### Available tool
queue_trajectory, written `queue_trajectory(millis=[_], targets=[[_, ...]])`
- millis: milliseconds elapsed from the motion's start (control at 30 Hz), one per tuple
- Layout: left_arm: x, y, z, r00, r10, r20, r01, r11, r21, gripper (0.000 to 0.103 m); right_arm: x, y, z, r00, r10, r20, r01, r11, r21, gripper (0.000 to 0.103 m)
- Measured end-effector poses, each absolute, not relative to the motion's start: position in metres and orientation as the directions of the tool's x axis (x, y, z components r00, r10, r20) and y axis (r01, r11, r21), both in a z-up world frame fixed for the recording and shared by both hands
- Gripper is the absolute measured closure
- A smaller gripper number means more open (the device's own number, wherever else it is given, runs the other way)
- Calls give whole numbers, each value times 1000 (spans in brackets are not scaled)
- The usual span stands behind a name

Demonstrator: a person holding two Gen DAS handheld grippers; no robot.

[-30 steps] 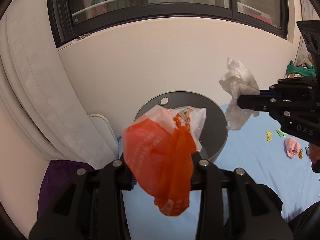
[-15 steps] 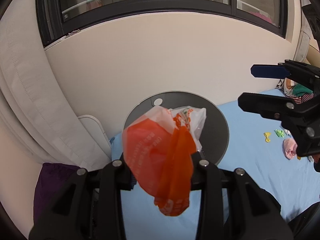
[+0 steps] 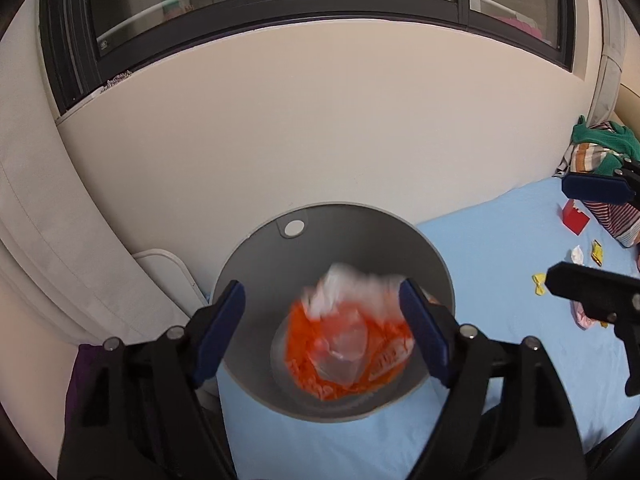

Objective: Collect trash
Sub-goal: 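Open both tools to drop the bag and tissue into the bin, then move both open tools back over the bed items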

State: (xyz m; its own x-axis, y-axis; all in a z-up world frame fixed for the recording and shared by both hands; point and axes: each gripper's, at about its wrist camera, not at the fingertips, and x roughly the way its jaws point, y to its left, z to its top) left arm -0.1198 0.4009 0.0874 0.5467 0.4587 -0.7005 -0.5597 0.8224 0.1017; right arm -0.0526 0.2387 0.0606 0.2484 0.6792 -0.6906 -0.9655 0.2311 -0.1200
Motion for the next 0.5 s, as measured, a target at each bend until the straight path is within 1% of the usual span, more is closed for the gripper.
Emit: queue_trajectory(millis=[500], targets=[[-112, 388, 82, 528, 445, -723, -542, 832, 116, 24, -41, 235, 54, 259, 660, -705, -958, 268, -101, 29]])
